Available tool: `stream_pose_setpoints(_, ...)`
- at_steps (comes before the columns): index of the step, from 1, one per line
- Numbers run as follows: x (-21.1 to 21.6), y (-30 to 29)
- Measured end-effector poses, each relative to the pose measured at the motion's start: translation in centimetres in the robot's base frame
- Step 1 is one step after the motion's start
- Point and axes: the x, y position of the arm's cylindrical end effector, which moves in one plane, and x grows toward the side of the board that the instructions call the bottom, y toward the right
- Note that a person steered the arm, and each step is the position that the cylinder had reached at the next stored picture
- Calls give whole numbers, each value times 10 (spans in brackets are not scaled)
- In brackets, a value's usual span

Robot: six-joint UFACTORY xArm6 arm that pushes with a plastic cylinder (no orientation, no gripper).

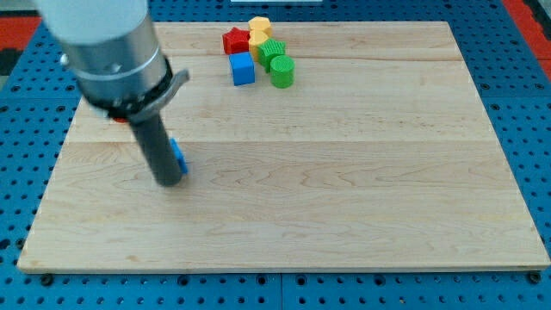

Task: Push the blue triangle into the red star

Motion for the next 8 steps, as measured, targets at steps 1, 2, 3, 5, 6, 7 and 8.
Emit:
stream_pose_setpoints(1, -65, -1)
stream_pose_setpoints(2, -105, -27)
stream_pose_setpoints(3, -153, -21)
stream_pose_setpoints(5, -201, 12)
stream_pose_setpoints(6, -206, -28)
stream_pose_setpoints(7, -223, 14)
stream_pose_setpoints(8, -212, 22)
